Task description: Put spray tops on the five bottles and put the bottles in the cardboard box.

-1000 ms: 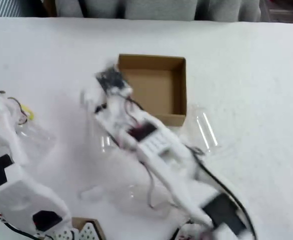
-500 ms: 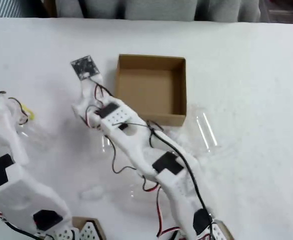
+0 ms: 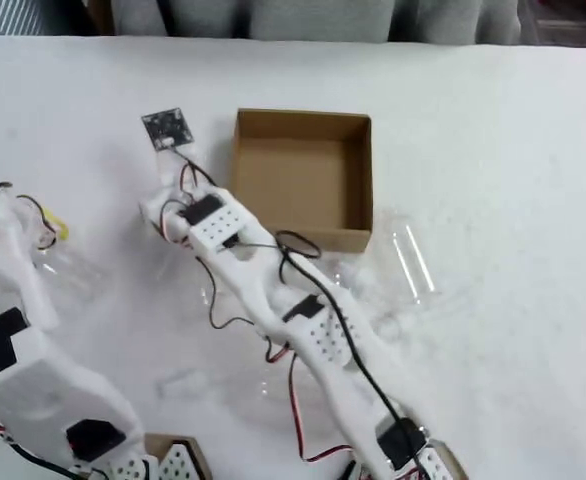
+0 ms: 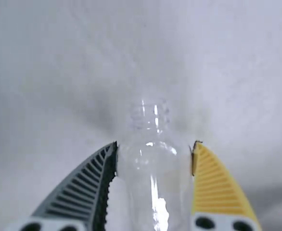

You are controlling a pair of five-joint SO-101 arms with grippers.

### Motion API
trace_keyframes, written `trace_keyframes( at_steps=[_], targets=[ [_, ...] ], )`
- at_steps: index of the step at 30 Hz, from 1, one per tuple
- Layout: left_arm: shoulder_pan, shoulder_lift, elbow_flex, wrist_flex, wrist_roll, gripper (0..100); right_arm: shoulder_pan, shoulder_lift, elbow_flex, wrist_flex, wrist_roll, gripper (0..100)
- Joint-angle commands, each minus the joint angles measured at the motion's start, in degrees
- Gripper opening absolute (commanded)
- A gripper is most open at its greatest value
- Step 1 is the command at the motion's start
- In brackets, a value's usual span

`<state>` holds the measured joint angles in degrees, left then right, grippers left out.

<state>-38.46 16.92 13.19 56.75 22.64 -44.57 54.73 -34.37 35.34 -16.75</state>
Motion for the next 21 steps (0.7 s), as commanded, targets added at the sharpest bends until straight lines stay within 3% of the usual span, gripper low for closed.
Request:
trace_keyframes(
  at_steps=[1, 4, 7, 12, 21],
  targets=[
    [0.1, -0.3, -3.1, 0.1, 0.2, 2, 1.7, 4.4, -12.1, 9.8, -0.4, 19.3],
    [0.1, -0.3, -3.1, 0.1, 0.2, 2, 1.9, 7.9, -18.9, 14.1, -0.3, 1.5],
    [0.1, -0.3, -3.1, 0.1, 0.2, 2, 3.3, 10.2, -24.7, 18.8, -0.4, 5.4],
    [0.1, -0.3, -3.1, 0.1, 0.2, 2, 5.8, 11.1, -34.8, 27.6, 0.0, 1.9],
    [0.1, -0.3, -3.2, 0.1, 0.2, 2, 7.3, 11.0, -61.4, 51.7, 0.0, 1.5]
  ],
)
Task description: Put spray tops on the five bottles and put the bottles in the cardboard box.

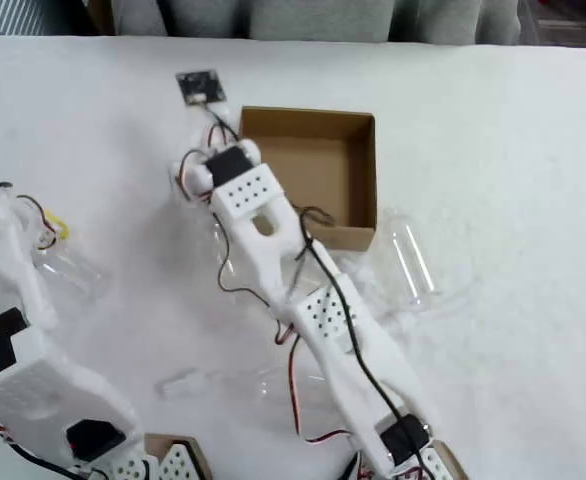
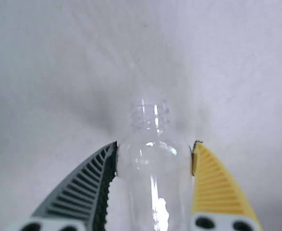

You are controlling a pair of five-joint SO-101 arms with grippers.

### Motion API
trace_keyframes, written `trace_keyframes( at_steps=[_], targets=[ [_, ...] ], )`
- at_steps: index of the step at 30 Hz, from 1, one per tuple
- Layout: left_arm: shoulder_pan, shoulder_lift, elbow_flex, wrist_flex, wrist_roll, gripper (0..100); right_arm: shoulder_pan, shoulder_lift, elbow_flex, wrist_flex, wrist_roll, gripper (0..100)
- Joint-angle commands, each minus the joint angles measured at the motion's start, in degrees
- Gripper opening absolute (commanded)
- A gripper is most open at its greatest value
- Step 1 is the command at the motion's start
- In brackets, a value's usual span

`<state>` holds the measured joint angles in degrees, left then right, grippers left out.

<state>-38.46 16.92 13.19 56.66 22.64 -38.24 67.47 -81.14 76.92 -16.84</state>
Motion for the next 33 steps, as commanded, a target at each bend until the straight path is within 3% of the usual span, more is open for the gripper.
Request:
trace_keyframes(
  at_steps=[1, 7, 12, 15, 23, 28, 33],
  targets=[
    [0.1, -0.3, -3.2, 0.2, 0.2, 2, 0.9, -2.4, -15.3, 11.9, 0.1, 1.5],
    [1.0, -0.4, -3.1, 0.2, 0.1, 2, 3.7, -13.5, -14.2, 21.8, 0.1, 1.5],
    [2.2, -0.7, -3.0, 0.5, -0.2, 2, 10.4, -23.2, -9.8, 22.4, 0.1, 1.5],
    [3.8, -0.7, -3.0, 1.1, -5.1, 2, 15.0, -29.8, -3.0, 22.4, 0.6, 1.5],
    [9.1, -2.7, -4.3, 5.6, -7.5, 2, 29.0, -54.4, 29.3, 22.3, 15.3, 1.5],
    [15.3, -13.8, -0.1, 8.0, -7.7, 2, 40.7, -64.9, 50.5, 21.8, 24.8, 1.6],
    [23.3, -27.9, 6.9, 7.8, -7.8, 2, 54.8, -67.7, 68.7, 14.7, 36.1, 1.6]
  ],
)
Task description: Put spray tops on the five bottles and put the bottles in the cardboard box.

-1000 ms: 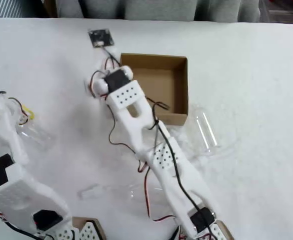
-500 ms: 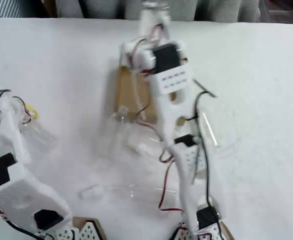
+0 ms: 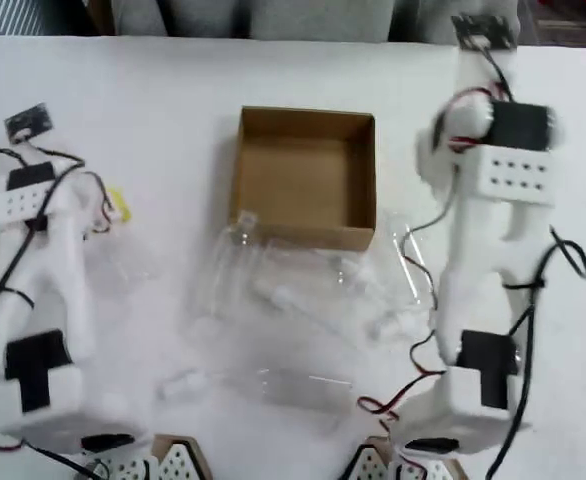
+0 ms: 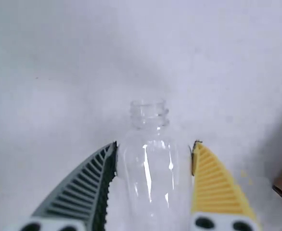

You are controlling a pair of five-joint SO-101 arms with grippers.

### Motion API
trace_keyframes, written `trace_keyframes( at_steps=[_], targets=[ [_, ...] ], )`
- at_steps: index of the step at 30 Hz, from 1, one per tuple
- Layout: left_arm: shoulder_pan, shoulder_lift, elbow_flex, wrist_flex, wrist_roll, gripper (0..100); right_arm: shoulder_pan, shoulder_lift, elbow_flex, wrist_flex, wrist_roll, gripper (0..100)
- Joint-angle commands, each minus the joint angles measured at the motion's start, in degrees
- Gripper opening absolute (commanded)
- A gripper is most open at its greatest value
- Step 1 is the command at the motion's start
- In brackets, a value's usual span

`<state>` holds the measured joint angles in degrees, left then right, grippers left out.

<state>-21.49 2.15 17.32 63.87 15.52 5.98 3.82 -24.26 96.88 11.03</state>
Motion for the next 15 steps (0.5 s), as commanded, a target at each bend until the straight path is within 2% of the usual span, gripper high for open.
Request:
trace_keyframes(
  at_steps=[1, 3, 6, 9, 11, 13, 15],
  targets=[
    [8.1, -15.9, 4.0, 0.6, -0.7, 2, 13.7, -4.0, 15.0, -7.7, 9.9, 1.6],
    [12.4, -20.7, 6.2, 0.6, -1.1, 2, 19.0, -4.0, 21.1, -13.5, 12.9, 1.6],
    [20.6, -26.4, 9.1, 0.6, -7.3, 2, 25.5, -4.0, 29.1, -21.3, 16.5, 1.6],
    [29.8, -30.4, 12.0, 0.6, -12.7, 2, 29.7, -4.0, 35.4, -26.9, 20.0, 1.7],
    [34.9, -31.9, 14.2, 0.6, -13.1, 2, 31.4, -4.0, 39.2, -29.9, 21.9, 1.8],
    [37.8, -32.4, 16.6, -0.4, -13.1, 2, 32.3, -3.9, 42.8, -33.2, 23.5, 1.8],
    [37.5, -32.4, 19.7, -3.1, -13.1, 2, 32.5, -3.9, 46.5, -36.6, 24.3, 1.8]
  ],
)
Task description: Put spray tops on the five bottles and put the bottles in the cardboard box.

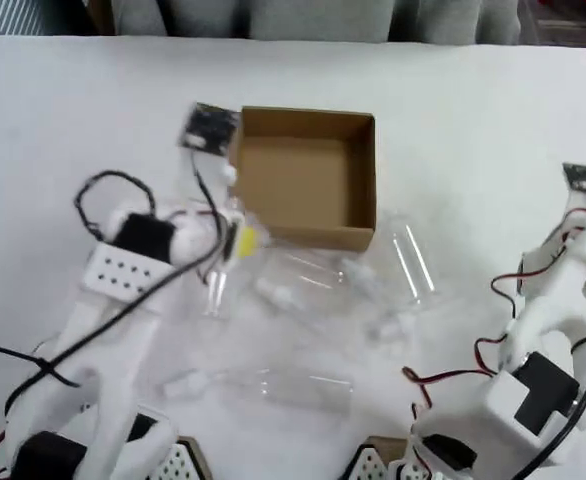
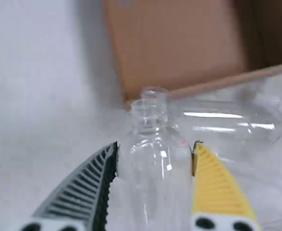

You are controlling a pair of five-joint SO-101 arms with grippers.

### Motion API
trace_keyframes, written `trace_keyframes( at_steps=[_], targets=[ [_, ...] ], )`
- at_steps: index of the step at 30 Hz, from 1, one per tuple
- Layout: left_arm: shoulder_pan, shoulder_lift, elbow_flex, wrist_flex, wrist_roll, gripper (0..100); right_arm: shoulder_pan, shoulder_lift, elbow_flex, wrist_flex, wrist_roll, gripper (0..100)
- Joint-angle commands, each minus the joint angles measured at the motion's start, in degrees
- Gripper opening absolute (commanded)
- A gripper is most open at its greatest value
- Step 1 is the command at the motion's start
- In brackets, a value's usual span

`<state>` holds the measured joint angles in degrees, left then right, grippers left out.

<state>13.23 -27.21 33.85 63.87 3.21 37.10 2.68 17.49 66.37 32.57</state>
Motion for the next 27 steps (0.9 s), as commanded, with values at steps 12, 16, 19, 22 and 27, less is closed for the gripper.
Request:
trace_keyframes(
  at_steps=[12, 16, 19, 22, 27],
  targets=[
    [-20.0, -3.0, 10.0, -7.8, -0.9, 2, -2.3, -2.8, 10.1, -11.4, 2.2, 6.5],
    [-22.5, -3.0, 12.8, -11.1, -0.9, 2, -2.3, -2.8, 10.4, -11.1, 2.2, 15.0],
    [-22.5, -3.0, 13.3, -11.8, -0.9, 2, -2.3, -2.9, 10.1, -10.9, 2.3, 15.5],
    [-22.5, -3.0, 13.2, -11.8, -0.9, 2, -2.3, -3.6, 9.1, -8.0, 2.5, 15.2],
    [-22.5, -3.0, 13.1, -11.7, -0.9, 2, -1.8, -6.0, 5.5, 1.7, 2.7, 15.2]
  ],
)
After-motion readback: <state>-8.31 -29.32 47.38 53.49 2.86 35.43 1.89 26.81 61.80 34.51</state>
